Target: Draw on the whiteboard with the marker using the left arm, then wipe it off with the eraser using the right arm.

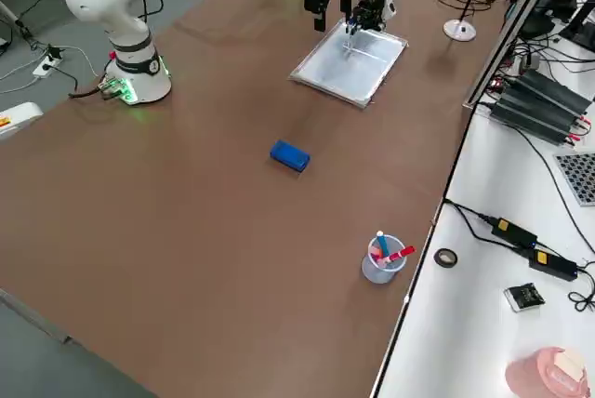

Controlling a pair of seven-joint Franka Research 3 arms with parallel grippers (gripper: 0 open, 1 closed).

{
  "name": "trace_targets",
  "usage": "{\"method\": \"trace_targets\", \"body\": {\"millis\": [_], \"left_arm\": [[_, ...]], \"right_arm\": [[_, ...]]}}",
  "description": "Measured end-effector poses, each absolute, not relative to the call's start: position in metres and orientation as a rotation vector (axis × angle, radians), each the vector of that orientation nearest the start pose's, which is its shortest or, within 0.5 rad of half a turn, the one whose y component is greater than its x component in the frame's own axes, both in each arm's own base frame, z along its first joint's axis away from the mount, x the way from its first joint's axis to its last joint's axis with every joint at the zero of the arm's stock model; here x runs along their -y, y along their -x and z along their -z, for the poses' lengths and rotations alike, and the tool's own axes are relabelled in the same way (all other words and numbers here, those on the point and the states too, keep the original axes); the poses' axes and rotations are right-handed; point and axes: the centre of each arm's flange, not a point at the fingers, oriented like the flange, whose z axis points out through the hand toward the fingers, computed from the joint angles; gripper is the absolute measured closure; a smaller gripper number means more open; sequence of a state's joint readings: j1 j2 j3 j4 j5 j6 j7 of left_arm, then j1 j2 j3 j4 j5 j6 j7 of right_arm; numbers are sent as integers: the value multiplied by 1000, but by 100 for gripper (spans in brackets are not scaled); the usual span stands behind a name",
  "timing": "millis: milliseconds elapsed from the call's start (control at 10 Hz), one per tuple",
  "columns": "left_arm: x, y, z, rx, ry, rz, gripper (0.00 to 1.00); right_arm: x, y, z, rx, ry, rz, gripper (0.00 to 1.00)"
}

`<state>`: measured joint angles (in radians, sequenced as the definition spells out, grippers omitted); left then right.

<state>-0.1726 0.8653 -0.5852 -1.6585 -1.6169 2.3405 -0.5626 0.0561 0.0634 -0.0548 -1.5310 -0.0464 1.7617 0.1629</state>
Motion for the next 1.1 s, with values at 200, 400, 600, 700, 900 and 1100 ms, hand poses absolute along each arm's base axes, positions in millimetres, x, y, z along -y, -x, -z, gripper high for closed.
{"method": "trace_targets", "body": {"millis": [200,400,600,700,900,1100], "left_arm": [[452,-519,-173,-1251,-1406,1161,82],[456,-517,-164,-1256,-1400,1173,82],[460,-516,-157,-1258,-1394,1182,82],[461,-516,-155,-1259,-1392,1185,82],[462,-515,-150,-1260,-1391,1187,82],[461,-515,-147,-1258,-1394,1183,82]], "right_arm": [[2,-593,-626,-246,3156,271,0],[-1,-593,-626,-239,3156,273,0],[-3,-593,-626,-233,3156,274,0],[-4,-593,-626,-231,3156,274,0],[-4,-593,-626,-230,3156,274,0],[-4,-593,-626,-230,3156,275,0]]}}
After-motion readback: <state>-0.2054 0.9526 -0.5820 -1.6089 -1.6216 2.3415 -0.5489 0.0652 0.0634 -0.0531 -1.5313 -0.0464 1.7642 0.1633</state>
